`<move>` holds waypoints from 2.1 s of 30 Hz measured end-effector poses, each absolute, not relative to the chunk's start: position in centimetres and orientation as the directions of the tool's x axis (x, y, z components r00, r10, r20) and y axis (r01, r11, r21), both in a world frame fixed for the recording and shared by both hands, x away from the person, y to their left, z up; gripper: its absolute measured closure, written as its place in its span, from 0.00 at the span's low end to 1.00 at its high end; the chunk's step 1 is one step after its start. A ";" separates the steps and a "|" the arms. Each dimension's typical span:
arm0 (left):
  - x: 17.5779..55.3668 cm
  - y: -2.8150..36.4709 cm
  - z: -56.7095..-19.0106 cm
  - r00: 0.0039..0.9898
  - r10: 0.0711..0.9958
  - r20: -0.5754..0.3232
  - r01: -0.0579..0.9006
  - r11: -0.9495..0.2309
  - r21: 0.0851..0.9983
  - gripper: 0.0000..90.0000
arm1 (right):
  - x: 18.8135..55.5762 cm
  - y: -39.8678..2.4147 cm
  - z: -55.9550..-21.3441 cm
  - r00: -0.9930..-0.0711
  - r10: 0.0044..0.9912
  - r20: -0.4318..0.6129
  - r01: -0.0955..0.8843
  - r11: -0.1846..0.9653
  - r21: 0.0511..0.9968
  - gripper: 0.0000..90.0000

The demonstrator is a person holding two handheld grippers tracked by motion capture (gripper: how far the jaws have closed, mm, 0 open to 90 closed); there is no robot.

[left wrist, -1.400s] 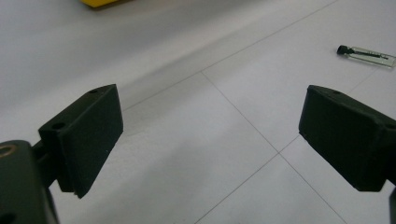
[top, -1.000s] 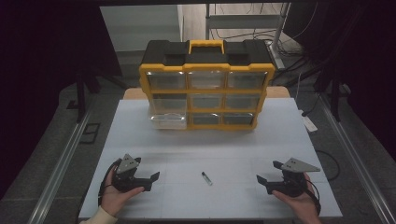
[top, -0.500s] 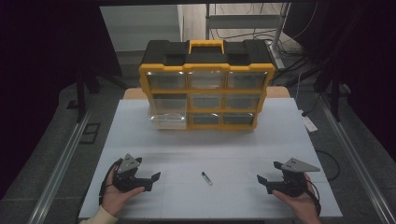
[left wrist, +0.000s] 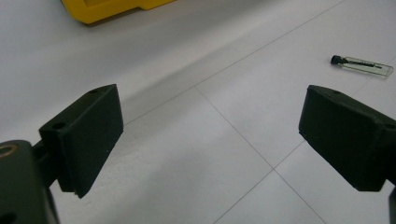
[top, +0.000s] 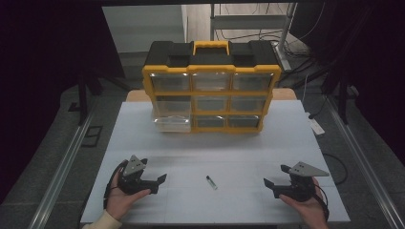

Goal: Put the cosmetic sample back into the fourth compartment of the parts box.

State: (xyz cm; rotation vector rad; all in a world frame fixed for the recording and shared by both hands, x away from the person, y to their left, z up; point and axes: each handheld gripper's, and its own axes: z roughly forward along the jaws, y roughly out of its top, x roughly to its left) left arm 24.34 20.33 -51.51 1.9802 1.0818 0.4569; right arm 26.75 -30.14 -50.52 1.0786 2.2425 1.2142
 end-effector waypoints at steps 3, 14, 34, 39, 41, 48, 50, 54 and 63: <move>24.3 20.3 -51.4 0.566 0.822 -0.062 0.523 -0.300 0.798 0.08 | 26.8 -30.0 -50.3 -0.641 0.767 0.031 0.442 0.336 0.832 0.15; 24.5 18.6 -49.7 0.597 0.800 -0.059 0.509 -0.320 0.799 0.09 | 26.8 -30.2 -50.5 -0.633 0.774 0.037 0.454 0.332 0.827 0.15; 26.0 14.7 -47.8 0.659 0.751 -0.044 0.505 -0.398 0.766 0.09 | 26.8 -30.5 -50.7 -0.620 0.784 0.033 0.466 0.334 0.819 0.15; 26.2 14.0 -47.6 0.668 0.742 -0.054 0.507 -0.401 0.763 0.09 | 26.8 -30.4 -50.8 -0.617 0.786 0.031 0.470 0.337 0.816 0.15; 26.4 13.9 -47.5 0.669 0.741 -0.061 0.510 -0.398 0.762 0.09 | 26.8 -30.4 -50.8 -0.619 0.785 0.033 0.470 0.337 0.816 0.15; 26.7 13.2 -47.2 0.675 0.735 -0.067 0.513 -0.402 0.759 0.09 | 26.9 -30.5 -50.9 -0.618 0.785 0.031 0.472 0.340 0.813 0.15; 26.6 13.2 -47.0 0.677 0.734 -0.062 0.507 -0.403 0.762 0.09 | 26.9 -30.5 -50.9 -0.619 0.785 0.030 0.472 0.341 0.813 0.15; 26.7 13.1 -46.9 0.675 0.735 -0.066 0.511 -0.400 0.761 0.09 | 26.9 -30.5 -51.0 -0.618 0.786 0.032 0.476 0.341 0.811 0.15; 27.3 11.6 -46.7 0.685 0.726 -0.062 0.515 -0.423 0.746 0.09 | 27.0 -30.5 -51.1 -0.616 0.787 0.030 0.479 0.344 0.808 0.15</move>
